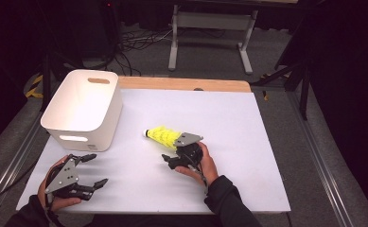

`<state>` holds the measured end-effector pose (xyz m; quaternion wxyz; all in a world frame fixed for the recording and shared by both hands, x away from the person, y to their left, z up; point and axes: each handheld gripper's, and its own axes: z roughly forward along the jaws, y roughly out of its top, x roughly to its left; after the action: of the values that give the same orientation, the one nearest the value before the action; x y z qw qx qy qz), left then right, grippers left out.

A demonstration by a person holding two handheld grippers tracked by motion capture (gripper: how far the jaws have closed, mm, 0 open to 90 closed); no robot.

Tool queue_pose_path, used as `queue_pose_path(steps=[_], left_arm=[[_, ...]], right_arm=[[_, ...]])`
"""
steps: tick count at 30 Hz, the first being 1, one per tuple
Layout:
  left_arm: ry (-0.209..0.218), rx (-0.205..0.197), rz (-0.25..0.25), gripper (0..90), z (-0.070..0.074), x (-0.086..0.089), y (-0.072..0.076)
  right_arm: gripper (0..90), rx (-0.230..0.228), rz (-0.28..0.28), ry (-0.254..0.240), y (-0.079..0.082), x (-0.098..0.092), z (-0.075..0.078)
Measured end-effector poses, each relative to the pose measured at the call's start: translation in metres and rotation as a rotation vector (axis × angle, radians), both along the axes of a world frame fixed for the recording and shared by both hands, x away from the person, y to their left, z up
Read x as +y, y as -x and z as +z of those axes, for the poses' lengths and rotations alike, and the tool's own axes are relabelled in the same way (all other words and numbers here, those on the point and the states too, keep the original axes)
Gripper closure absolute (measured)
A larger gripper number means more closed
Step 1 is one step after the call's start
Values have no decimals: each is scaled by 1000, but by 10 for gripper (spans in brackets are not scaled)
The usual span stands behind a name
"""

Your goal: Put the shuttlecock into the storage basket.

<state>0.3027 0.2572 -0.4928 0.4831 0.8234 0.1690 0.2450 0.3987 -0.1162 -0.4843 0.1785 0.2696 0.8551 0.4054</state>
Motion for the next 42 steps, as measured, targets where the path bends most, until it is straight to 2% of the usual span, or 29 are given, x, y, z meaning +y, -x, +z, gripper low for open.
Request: queue_pose_path(steps=[4,6,12,15,21,22,25,27,29,37,42], left_arm=[[4,-1,0,134,0,0,0],[3,0,1,134,0,0,0],[1,-2,-5,134,0,0,1],[3,1,-7,134,0,-1,1],[-10,10,-27,134,-2,-6,1],[-11,11,-28,134,-2,-7,2],[-11,5,-32,134,-2,-6,2],[-5,12,-31,134,-2,-6,2],[-10,14,-34,134,-3,-6,1],[-16,18,-35,134,-3,-7,1],[-22,16,-33,134,-3,-7,0]], right_arm=[[294,23,-14,-15,-7,7,-1],[299,21,-22,-5,-9,13,-1],[338,30,-43,-17,-14,24,0],[376,18,-60,-7,-16,29,1],[551,7,-118,-21,-26,32,0],[597,1,-132,-13,-28,33,0],[739,3,-157,-27,-35,34,0],[768,6,-157,-30,-38,37,0],[802,2,-156,-10,-41,40,0],[824,-26,-130,8,-40,47,1],[825,-29,-129,-16,-39,44,5]])
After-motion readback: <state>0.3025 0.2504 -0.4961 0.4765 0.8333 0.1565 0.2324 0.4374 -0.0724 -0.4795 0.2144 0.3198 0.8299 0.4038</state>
